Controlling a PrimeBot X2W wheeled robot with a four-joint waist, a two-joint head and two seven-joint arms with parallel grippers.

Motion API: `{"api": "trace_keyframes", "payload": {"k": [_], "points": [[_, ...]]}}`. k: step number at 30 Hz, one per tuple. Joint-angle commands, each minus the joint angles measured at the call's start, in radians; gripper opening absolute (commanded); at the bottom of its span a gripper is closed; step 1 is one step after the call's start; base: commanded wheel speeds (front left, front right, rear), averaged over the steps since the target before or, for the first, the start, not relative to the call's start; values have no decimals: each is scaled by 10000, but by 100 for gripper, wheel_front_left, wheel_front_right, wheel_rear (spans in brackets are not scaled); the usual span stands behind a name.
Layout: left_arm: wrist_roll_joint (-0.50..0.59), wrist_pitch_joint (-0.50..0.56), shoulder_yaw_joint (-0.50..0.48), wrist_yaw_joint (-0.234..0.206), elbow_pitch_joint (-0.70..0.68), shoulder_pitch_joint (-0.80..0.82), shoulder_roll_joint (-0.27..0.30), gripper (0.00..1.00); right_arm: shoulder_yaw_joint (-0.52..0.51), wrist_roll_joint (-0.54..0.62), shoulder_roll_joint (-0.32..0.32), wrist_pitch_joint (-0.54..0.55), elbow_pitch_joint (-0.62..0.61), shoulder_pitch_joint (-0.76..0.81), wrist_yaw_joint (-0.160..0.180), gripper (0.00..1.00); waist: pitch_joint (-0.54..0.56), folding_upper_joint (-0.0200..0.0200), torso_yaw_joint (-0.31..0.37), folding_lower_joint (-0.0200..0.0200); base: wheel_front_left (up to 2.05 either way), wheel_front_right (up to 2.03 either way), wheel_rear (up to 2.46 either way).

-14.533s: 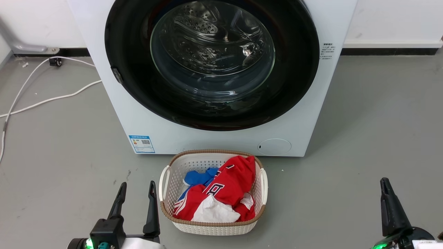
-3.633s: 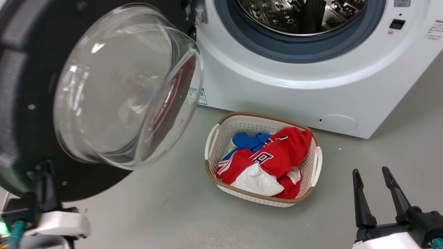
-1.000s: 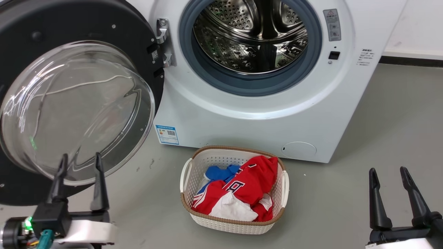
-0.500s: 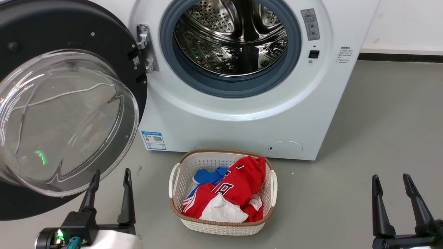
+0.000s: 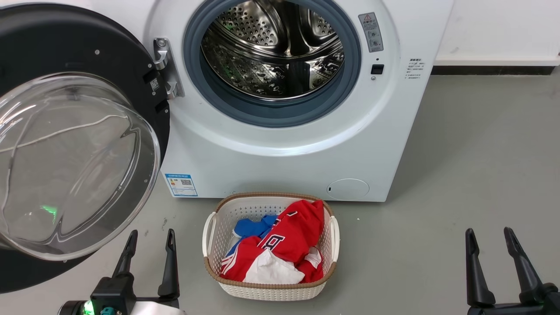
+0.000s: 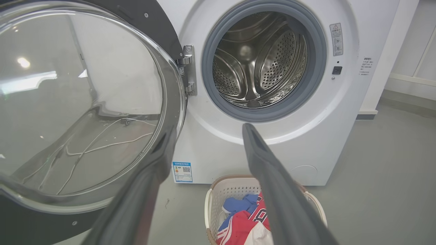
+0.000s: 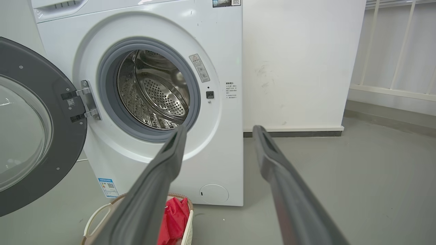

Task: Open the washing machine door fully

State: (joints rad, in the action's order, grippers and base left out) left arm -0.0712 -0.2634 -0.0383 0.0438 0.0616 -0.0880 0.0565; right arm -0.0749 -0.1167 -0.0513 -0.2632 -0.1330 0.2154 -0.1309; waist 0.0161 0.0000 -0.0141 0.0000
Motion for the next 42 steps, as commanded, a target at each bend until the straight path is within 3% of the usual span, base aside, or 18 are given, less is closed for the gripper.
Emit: {"api": "trace_keyframes", "payload": {"k": [1,7,8,12,27,42], "points": [[114,-19,-9,10,21,-103,-6,100,32,-38,22,-21,25,143,2,100,18,0,26,0,0,0,0],[272,-19,1,-168,68,-91,-27,100,21,-40,22,-21,124,138,2,100,57,0,38,0,0,0,0],[219,4,4,-117,96,-43,-14,0,36,-68,2,2,142,48,0,0,55,0,42,0,0,0,0],[98,95,-10,-83,495,-123,-57,0,68,-207,3,26,479,68,0,0,55,0,45,0,0,0,0],[-2990,838,-170,108,757,317,-56,0,217,-3365,-190,578,1116,-607,0,0,25,0,56,0,0,0,0],[-5417,1395,-271,261,944,647,-56,0,281,-5781,-290,1054,1619,-1130,0,0,-3,0,67,0,0,0,0]]}}
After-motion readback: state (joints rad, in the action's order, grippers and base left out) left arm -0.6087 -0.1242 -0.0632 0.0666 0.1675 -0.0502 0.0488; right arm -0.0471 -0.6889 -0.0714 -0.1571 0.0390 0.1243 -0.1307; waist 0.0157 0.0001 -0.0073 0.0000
